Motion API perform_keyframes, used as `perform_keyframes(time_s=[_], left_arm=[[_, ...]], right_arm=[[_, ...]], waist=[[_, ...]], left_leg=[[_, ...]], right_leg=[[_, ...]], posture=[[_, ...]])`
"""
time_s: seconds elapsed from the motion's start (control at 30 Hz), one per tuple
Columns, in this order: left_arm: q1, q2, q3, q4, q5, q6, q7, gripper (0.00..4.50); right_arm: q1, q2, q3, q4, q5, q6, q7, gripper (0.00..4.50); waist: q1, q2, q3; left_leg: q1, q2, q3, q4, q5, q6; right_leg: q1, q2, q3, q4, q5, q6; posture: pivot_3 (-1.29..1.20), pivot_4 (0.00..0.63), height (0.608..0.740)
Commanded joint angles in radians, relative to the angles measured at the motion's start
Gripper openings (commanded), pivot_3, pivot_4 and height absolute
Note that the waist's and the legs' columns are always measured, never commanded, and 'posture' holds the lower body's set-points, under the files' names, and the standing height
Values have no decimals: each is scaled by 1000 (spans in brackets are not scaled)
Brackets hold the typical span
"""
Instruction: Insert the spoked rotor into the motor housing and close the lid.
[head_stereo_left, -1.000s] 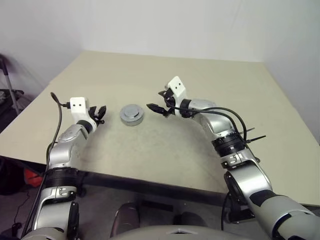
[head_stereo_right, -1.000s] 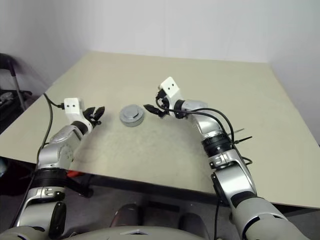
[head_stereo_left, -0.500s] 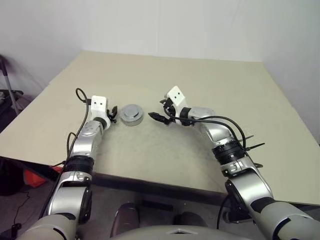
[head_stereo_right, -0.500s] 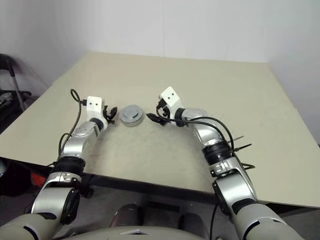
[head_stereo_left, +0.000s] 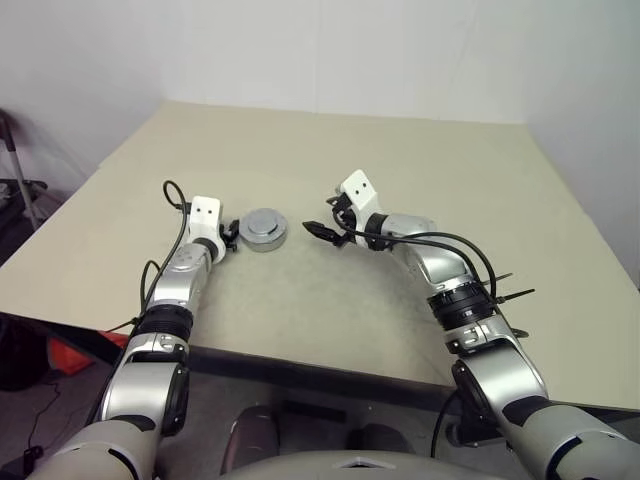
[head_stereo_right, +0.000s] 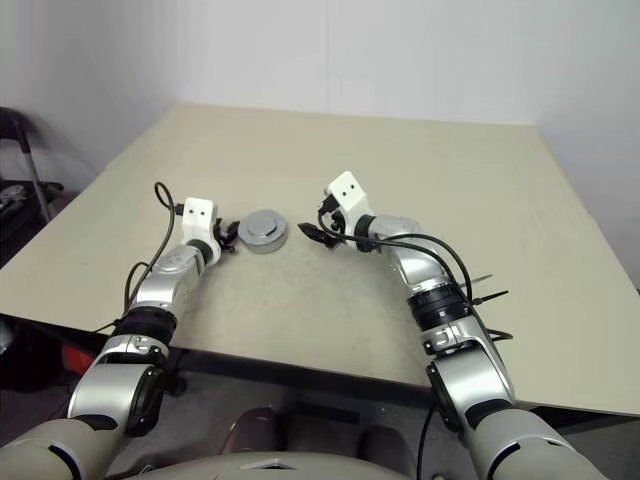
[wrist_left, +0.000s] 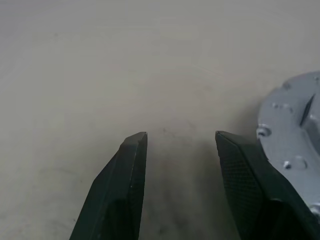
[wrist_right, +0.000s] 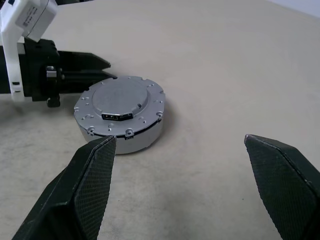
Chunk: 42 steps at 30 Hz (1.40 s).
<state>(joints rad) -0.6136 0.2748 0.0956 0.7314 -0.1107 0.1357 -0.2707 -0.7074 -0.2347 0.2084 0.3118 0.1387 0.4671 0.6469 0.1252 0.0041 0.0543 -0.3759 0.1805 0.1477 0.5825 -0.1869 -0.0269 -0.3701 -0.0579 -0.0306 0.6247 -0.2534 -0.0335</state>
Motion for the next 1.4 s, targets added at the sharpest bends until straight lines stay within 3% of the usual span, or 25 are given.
perform_keyframes(time_s=[0.03,0.27,0.6,1.03,1.23,1.33,1.4], left_arm=[[14,-26,-54,-87,-5,49,-96,2265],[96,-66,-128,-306,-27,187,-225,2265],[120,-63,-139,-379,-33,272,-274,2265],[202,-50,-158,-598,-180,471,-440,2265],[190,11,-50,-645,-260,515,-431,2265],[127,27,51,-567,-320,523,-407,2265],[75,28,68,-473,-287,475,-357,2265]], right_arm=[[-30,9,-18,-11,-3,-13,-5,4207],[-29,17,-13,-19,-4,-11,-4,4207],[-37,16,-18,-6,-12,-19,-14,4207],[-44,24,-20,26,-26,-36,-26,4207],[-43,23,-24,29,-28,-37,-29,4207],[-45,26,-23,43,-31,-36,-33,4207],[-49,29,-23,54,-33,-39,-37,4207]], waist=[[6,0,0],[28,0,0],[23,0,0],[8,0,0],[-5,1,0],[-8,1,0],[-7,1,0]], left_leg=[[0,0,0,0,0,0],[0,-1,0,1,-1,1],[0,0,0,1,0,1],[0,0,0,1,0,1],[1,1,0,0,-1,1],[1,2,1,0,-1,1],[1,1,1,0,0,1]], right_leg=[[0,0,0,0,0,0],[1,-3,0,0,0,0],[1,-2,0,0,0,0],[0,-1,0,0,0,-1],[0,0,0,0,0,-2],[0,0,0,0,0,-2],[0,0,0,0,0,-2]], posture=[[0,0,740],[0,0,740],[0,0,740],[0,0,740],[0,0,740],[0,0,740],[0,0,740]])
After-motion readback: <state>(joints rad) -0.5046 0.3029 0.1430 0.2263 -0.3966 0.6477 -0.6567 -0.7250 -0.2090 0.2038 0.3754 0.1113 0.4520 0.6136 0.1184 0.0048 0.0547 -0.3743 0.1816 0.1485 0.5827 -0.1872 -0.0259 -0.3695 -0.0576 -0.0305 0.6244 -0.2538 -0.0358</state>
